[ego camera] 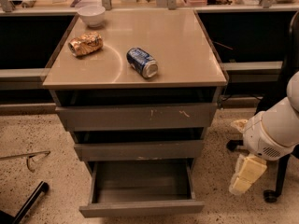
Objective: Close bottom drawer
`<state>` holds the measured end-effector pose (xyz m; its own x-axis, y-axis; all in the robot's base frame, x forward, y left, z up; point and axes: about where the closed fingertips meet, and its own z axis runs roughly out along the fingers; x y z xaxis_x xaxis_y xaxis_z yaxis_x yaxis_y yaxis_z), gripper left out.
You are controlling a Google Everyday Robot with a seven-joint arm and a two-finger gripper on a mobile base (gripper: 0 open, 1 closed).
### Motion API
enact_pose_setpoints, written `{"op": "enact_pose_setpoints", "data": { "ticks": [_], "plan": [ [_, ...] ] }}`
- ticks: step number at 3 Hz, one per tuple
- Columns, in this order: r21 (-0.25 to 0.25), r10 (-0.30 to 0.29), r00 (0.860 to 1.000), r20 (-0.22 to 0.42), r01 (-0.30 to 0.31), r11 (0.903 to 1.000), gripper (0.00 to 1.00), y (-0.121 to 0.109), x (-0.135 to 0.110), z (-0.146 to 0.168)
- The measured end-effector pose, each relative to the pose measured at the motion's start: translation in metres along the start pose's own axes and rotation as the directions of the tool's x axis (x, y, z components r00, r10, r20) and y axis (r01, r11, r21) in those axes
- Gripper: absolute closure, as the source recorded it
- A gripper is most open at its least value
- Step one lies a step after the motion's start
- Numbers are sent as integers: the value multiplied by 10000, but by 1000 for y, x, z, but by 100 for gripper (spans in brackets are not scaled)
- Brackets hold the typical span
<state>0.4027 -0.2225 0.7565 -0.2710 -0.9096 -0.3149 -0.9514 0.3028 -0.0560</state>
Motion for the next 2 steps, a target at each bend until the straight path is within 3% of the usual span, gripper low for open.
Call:
{"op": "enact_pose_setpoints", "data": {
  "ticks": [1,2],
  "plan": [
    [-1,-1,10000,0,1,10000,0,0,0,0],
    [-758,-499,9987,-97,490,9959,0,14,4,50]
  ]
}}
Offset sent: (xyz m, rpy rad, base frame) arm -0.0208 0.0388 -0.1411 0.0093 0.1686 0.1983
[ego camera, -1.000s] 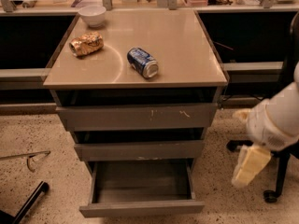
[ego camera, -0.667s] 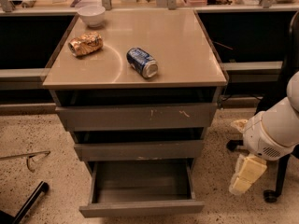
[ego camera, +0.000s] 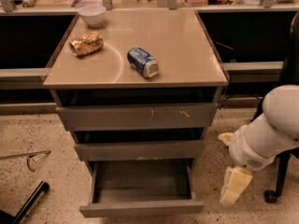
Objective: Close bottom drawer
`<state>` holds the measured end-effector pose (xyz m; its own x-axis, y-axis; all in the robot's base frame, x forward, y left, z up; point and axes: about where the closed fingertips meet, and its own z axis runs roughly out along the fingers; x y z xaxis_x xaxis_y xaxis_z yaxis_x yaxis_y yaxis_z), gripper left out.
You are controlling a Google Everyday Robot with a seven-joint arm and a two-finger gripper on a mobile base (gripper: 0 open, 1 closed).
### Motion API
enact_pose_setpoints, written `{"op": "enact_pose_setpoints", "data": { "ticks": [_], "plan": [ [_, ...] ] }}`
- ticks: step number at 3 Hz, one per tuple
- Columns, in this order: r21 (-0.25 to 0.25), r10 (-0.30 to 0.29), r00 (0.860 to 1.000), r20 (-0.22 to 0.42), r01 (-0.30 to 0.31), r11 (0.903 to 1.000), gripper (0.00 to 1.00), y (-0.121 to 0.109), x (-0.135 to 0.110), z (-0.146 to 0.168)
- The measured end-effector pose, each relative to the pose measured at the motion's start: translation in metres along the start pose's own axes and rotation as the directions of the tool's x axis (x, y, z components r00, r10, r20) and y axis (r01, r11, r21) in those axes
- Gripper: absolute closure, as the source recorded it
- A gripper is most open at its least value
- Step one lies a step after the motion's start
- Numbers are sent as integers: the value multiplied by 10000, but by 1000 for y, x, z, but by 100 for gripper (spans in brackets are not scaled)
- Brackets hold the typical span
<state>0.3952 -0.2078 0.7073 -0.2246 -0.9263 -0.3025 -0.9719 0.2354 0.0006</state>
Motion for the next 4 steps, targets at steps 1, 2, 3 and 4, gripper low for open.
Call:
{"op": "enact_pose_setpoints", "data": {
  "ticks": [1,2,3,4],
  "plan": [
    [-1181,-203,9997,-98,190,9928,0,21,16,92],
    [-2172,327,9993,202,-276,9757,0,45,33,189],
    [-2601,543,9978,388,-424,9646,0,55,35,214],
    [-2607,538,9978,383,-420,9645,0,55,35,214]
  ]
}}
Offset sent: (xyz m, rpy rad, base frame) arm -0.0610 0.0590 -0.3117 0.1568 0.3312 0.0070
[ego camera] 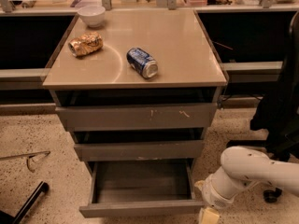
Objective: Close bottom drawer
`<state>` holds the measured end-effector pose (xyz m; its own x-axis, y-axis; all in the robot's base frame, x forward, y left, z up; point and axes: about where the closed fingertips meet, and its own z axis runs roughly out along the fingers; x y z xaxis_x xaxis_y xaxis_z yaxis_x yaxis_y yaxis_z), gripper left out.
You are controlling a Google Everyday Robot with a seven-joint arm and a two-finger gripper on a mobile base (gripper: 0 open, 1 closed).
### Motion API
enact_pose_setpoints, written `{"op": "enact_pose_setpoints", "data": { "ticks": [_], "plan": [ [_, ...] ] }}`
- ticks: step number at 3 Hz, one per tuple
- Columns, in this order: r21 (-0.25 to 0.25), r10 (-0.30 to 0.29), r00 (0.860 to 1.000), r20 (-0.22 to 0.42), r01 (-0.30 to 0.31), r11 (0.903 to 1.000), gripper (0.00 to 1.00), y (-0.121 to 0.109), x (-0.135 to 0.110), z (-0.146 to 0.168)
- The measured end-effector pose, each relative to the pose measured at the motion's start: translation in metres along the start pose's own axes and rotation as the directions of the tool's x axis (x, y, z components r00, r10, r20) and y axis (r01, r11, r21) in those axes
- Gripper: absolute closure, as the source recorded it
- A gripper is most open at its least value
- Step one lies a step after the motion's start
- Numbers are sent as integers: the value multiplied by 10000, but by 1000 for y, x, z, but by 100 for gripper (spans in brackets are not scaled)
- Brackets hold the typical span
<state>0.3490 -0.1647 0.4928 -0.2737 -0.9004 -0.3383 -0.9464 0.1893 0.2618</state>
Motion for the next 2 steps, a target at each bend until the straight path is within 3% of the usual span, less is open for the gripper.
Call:
{"op": "enact_pose_setpoints", "data": {
  "ticks": [1,2],
  "plan": [
    [-77,-76,9999,119,77,9999,0,0,1,8],
    [-634,-397,9966,722,443,9970,0,0,-2,50]
  ]
}}
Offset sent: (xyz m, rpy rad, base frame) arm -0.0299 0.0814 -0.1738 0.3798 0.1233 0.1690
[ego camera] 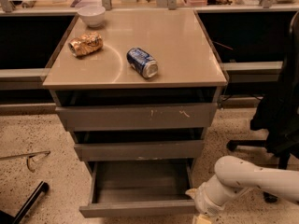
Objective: Close bottom drawer
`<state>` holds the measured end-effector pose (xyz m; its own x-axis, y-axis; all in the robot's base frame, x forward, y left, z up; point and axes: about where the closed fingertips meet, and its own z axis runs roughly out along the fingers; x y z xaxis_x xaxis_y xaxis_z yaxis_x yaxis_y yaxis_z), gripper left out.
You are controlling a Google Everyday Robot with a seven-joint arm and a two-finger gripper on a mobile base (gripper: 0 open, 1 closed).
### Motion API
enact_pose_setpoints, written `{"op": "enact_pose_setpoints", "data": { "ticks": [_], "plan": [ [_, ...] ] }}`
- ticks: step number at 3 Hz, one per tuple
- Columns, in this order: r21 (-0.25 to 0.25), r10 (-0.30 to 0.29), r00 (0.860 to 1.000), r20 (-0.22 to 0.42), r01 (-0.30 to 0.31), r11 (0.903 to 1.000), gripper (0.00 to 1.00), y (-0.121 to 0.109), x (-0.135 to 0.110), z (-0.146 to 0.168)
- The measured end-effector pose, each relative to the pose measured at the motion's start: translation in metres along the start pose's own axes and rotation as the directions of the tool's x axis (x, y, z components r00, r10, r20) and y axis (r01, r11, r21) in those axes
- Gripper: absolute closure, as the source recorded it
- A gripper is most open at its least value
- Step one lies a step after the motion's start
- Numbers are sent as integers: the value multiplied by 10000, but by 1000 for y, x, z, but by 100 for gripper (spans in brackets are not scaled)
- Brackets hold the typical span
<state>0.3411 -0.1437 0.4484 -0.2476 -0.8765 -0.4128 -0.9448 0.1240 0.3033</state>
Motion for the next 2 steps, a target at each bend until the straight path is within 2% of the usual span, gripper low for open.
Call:
{"op": "enact_pose_setpoints", "data": {
  "ticks": [1,2],
  "plan": [
    [-724,-1150,9837,1386,1259,9894,0,-11,-22,57],
    [-1398,-1475,9667,2090,1788,9739,0,0,-15,106]
  ]
}}
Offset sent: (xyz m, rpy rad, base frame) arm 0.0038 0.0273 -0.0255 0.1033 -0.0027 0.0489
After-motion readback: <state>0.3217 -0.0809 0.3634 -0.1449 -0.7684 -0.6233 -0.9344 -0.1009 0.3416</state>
